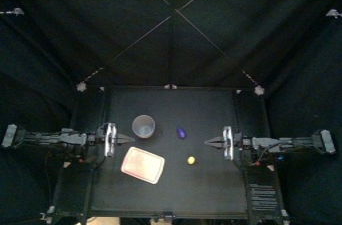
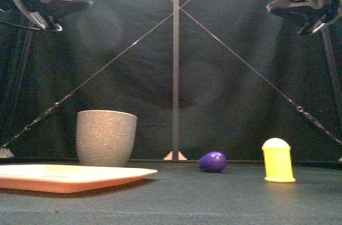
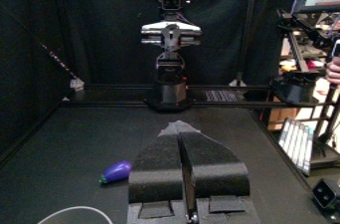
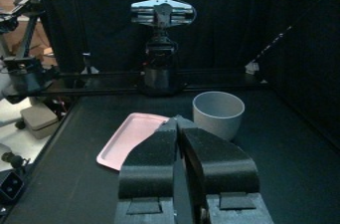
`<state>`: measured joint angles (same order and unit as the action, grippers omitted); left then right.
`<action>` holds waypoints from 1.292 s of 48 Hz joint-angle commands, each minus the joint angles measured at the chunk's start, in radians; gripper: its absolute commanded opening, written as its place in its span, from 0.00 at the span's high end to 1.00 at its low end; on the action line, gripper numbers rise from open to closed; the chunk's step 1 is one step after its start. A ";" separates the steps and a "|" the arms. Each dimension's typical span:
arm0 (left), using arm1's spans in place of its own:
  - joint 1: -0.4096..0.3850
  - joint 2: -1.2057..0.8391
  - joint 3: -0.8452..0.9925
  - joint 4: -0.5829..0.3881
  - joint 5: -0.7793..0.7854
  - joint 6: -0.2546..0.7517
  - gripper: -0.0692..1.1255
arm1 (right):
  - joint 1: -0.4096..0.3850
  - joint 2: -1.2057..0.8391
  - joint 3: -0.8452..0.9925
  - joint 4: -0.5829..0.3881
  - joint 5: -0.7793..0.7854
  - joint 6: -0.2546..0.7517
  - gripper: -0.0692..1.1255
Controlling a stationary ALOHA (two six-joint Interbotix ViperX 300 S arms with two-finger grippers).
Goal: Pick the eggplant then place it in the grey bowl
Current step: Pick the eggplant
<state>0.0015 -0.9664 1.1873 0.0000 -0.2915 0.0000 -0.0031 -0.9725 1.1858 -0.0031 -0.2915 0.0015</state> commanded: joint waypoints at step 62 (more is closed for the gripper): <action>0.015 0.003 0.015 0.002 -0.009 0.002 0.97 | -0.285 0.890 -0.411 0.313 0.273 0.213 0.07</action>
<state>0.0169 -0.9649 1.2149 -0.0015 -0.2961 0.0000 -0.2715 -0.0920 0.8161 0.3191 -0.0368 0.2148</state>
